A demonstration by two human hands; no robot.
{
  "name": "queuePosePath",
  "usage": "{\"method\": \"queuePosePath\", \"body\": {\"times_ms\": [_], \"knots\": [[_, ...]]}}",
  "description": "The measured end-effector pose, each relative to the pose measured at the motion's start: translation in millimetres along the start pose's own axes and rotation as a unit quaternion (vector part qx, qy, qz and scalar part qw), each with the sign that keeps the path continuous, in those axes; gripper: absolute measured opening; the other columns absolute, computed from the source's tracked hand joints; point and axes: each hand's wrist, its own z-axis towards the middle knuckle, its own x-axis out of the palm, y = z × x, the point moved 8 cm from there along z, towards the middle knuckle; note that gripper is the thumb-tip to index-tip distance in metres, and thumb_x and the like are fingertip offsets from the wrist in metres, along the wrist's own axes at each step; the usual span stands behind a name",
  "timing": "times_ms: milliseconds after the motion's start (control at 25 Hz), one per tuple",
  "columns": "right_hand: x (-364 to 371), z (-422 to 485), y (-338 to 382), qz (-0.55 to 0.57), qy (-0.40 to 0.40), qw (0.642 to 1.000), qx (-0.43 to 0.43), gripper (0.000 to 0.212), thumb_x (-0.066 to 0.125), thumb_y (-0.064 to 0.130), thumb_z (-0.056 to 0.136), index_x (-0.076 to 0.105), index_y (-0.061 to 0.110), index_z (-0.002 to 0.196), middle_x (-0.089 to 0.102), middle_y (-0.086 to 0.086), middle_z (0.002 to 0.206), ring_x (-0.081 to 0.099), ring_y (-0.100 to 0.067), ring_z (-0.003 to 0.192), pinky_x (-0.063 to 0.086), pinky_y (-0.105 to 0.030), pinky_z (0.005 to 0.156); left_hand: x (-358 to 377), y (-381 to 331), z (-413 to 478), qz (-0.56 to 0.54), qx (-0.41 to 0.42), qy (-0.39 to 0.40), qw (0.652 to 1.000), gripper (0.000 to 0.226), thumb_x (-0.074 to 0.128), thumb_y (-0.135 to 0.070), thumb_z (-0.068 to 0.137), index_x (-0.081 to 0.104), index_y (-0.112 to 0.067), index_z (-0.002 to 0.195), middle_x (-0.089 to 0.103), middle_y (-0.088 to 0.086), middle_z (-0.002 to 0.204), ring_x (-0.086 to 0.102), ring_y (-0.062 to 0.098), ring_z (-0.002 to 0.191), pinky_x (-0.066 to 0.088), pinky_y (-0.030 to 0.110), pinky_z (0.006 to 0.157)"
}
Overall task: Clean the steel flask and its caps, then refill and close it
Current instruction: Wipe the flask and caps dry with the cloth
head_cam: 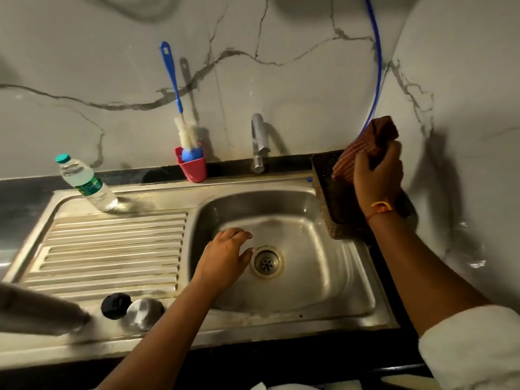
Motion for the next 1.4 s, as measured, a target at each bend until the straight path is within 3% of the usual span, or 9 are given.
{"method": "queuePosePath", "body": {"times_ms": [120,240,480,840,920,1040,1120,1280,1400], "knots": [[12.8,-58.0,27.2,0.152,0.063,0.986,0.034,0.037,0.057,0.03,0.085,0.055,0.02,0.12,0.064,0.0,0.115,0.061,-0.011,0.097,0.052,-0.035,0.091,-25.9,36.6,-30.5,0.009,-0.02,-0.017,1.0,0.041,0.068,-0.033,0.095,0.063,-0.023,0.135,0.059,0.0,0.139,0.055,0.025,0.125,0.047,0.039,0.103],[70.4,-141.2,17.5,0.224,0.222,0.935,0.161,0.036,0.067,0.032,0.085,0.058,0.033,0.12,0.069,0.001,0.114,0.068,-0.018,0.097,0.057,-0.04,0.083,-40.2,87.1,-65.0,0.033,-0.058,0.005,0.998,0.046,0.073,-0.035,0.091,0.063,-0.024,0.134,0.058,0.001,0.139,0.055,0.03,0.124,0.047,0.042,0.101],[158.4,-306.0,11.3,0.21,0.424,0.814,0.337,0.032,0.078,0.016,0.082,0.068,0.01,0.112,0.074,-0.015,0.1,0.072,-0.034,0.089,0.058,-0.039,0.069,-30.6,162.5,-120.0,0.102,-0.133,0.161,0.973,0.075,0.074,-0.051,0.086,0.044,-0.031,0.151,0.037,-0.002,0.156,0.034,0.028,0.141,0.039,0.042,0.11],[172.3,-337.6,19.4,0.144,0.477,0.81,0.309,0.027,0.059,0.005,0.093,0.06,0.026,0.11,0.07,-0.013,0.109,0.071,-0.031,0.096,0.057,-0.053,0.087,-20.1,175.6,-136.8,0.173,-0.095,0.146,0.969,0.05,0.066,-0.029,0.091,0.055,-0.024,0.14,0.056,0.003,0.138,0.048,0.03,0.127,0.041,0.039,0.101],[167.5,-333.0,19.2,0.16,0.48,0.809,0.3,0.028,0.057,0.007,0.096,0.06,0.029,0.113,0.072,-0.011,0.109,0.072,-0.028,0.096,0.057,-0.05,0.088,-28.9,167.6,-131.5,0.105,-0.086,0.088,0.987,0.053,0.073,-0.029,0.086,0.059,-0.02,0.136,0.06,0.005,0.129,0.054,0.031,0.118,0.043,0.039,0.096],[158.4,-317.8,9.9,0.147,0.488,0.821,0.258,0.021,0.062,0.031,0.094,0.063,0.037,0.114,0.073,0.001,0.111,0.07,-0.021,0.103,0.054,-0.051,0.094,-43.0,138.6,-115.7,-0.159,-0.117,-0.033,0.98,0.068,0.084,-0.027,0.081,0.054,-0.023,0.142,0.055,0.001,0.12,0.062,0.022,0.102,0.053,0.034,0.09],[152.4,-304.2,6.8,0.147,0.487,0.829,0.233,0.022,0.06,0.041,0.093,0.063,0.04,0.115,0.073,0.006,0.109,0.069,-0.018,0.103,0.054,-0.05,0.094,-35.5,108.0,-97.0,-0.328,-0.162,-0.064,0.928,0.058,0.079,-0.025,0.088,0.054,-0.03,0.141,0.058,0.0,0.115,0.068,0.019,0.096,0.059,0.03,0.083],[155.6,-261.7,-2.6,0.208,0.46,0.831,0.236,0.025,0.057,0.043,0.095,0.065,0.041,0.118,0.072,0.005,0.111,0.068,-0.019,0.105,0.053,-0.053,0.094,9.7,69.6,-52.2,-0.588,-0.248,-0.08,0.766,0.022,0.066,-0.022,0.097,0.061,-0.012,0.117,0.07,0.016,0.112,0.073,0.029,0.104,0.062,0.038,0.086],[176.0,-230.5,-14.6,0.223,0.455,0.838,0.203,0.031,0.055,0.037,0.093,0.066,0.039,0.122,0.071,0.008,0.117,0.065,-0.015,0.112,0.049,-0.051,0.101,37.6,70.1,-15.4,-0.606,-0.224,-0.095,0.758,0.039,0.072,-0.035,0.085,0.065,-0.006,0.111,0.073,0.015,0.109,0.07,0.032,0.108,0.059,0.036,0.092]]}}
